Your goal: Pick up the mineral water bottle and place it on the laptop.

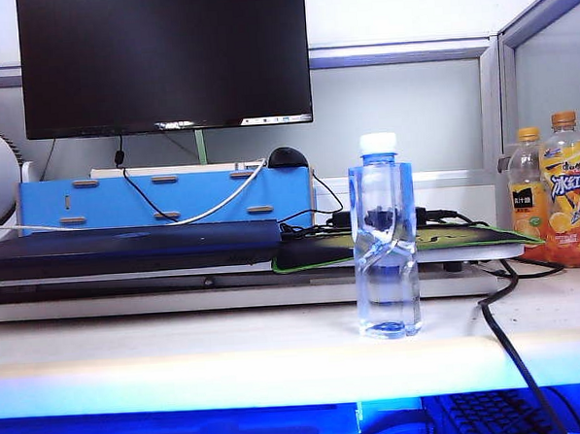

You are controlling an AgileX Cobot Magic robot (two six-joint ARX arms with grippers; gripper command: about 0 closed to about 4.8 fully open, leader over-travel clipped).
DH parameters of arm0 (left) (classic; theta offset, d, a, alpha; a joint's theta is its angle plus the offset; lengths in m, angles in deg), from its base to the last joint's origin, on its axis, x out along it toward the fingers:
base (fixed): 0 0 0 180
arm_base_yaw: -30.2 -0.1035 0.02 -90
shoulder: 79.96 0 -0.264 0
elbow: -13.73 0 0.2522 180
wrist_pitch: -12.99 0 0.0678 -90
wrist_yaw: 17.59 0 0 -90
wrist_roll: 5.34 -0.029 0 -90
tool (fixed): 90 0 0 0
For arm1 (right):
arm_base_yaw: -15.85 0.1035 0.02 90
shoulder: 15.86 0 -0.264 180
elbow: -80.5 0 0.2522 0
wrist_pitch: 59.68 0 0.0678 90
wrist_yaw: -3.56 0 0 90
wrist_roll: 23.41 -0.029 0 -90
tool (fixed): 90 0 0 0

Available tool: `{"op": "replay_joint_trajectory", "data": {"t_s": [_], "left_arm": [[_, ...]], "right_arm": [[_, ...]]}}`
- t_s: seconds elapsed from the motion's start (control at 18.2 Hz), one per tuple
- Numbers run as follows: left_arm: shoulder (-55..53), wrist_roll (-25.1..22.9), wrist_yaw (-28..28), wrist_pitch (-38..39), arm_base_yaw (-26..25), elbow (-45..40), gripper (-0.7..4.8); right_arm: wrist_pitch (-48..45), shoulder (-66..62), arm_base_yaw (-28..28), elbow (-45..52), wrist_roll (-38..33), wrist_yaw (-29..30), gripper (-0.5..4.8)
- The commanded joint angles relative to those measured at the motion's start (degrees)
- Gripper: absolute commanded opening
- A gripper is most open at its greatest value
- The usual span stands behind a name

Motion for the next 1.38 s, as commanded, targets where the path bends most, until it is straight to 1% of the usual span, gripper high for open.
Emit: {"op": "replay_joint_trajectory", "data": {"t_s": [0.06, 0.44, 0.66, 0.72, 0.83, 0.94, 0.99, 1.05, 1.21, 1.38], "left_arm": [[0.11, -0.09, 0.17, 0.11, -0.02, 0.00, -0.02], [0.11, -0.09, 0.17, 0.11, -0.02, 0.00, -0.02], [0.11, -0.09, 0.17, 0.11, -0.02, 0.00, -0.02], [0.11, -0.07, 0.17, 0.11, -0.02, 0.00, -0.02], [0.11, -0.07, 0.17, 0.11, -0.02, 0.00, -0.02], [0.11, -0.07, 0.17, 0.11, -0.02, 0.00, -0.02], [0.11, -0.09, 0.17, 0.11, -0.02, 0.00, -0.02], [0.11, -0.09, 0.17, 0.11, -0.02, 0.00, -0.02], [0.11, -0.09, 0.17, 0.11, -0.02, 0.00, -0.02], [0.11, -0.09, 0.17, 0.11, -0.02, 0.00, -0.02]], "right_arm": [[-0.35, -0.04, -0.02, 0.13, 0.09, -0.04, 0.22], [-0.39, -0.04, -0.02, 0.13, 0.09, -0.02, 0.22], [-2.03, -0.04, -0.02, 0.13, 0.09, -0.04, 0.22], [-3.04, -0.04, -0.02, 0.13, -0.22, -0.04, 0.22], [-6.71, -0.04, 0.02, 0.13, -3.74, 0.94, 0.22], [-14.14, -0.04, 0.02, -0.04, -7.80, 1.64, 0.22], [-16.11, -0.04, 0.02, -0.90, -9.66, 2.75, 0.22], [-15.93, -0.04, 0.04, -2.25, -10.69, 4.00, 0.22], [-14.69, -1.11, 0.07, -7.74, -12.96, 11.21, 0.22], [-13.84, -5.90, 0.07, -14.56, -14.12, 15.85, 0.22]]}}
